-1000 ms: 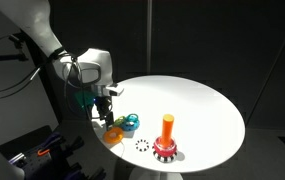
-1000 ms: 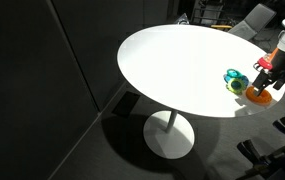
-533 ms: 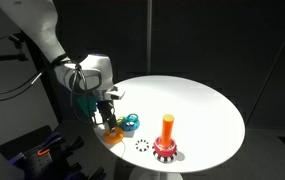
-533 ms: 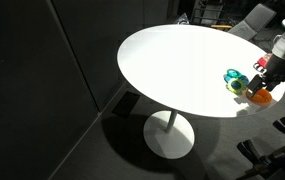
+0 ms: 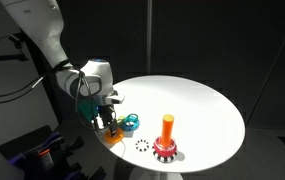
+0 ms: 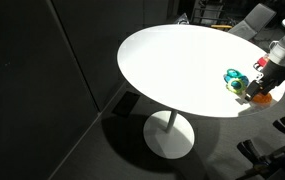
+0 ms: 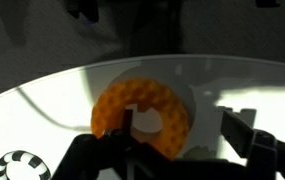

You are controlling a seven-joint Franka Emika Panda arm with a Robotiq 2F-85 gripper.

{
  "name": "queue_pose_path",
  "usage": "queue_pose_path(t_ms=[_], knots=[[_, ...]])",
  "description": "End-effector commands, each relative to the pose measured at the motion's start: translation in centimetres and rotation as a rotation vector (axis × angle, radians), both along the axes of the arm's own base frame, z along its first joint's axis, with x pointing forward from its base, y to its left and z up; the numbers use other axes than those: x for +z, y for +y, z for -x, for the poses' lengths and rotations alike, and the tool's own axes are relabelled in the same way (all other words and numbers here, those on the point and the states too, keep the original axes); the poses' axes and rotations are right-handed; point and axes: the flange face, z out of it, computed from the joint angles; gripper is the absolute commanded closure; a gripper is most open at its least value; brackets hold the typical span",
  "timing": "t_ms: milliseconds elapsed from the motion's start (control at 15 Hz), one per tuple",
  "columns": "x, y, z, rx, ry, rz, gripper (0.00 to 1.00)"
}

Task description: Pick up the orange ring and put it on the ring holder

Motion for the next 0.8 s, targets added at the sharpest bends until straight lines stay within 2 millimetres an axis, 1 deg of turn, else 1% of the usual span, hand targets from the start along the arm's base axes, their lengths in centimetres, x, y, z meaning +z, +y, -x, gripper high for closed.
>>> queue_pose_path(t_ms=[0,67,133,333,400,467,667,733], knots=[[-0.5,-0.6,0.1,0.011,-0.004,-0.004,0.42],[-0.5,-0.7,0.1,0.003,0.010,-0.004,0.51],[-0.4,-0.8,0.2,0.000,0.016,-0.002,0.58],[1.0,-0.9,0.2,-0.010,0.029,0.017,0.81],[1.5,-1.2,0.2,-0.016,0.039,0.025,0.90],[2.0,-1.4,0.3,-0.021,0.048,0.031,0.96],[3.8,-2.3,0.3,-0.031,0.069,0.059,0.94],[4.6,-2.5,0.2,-0.034,0.069,0.072,0.95]])
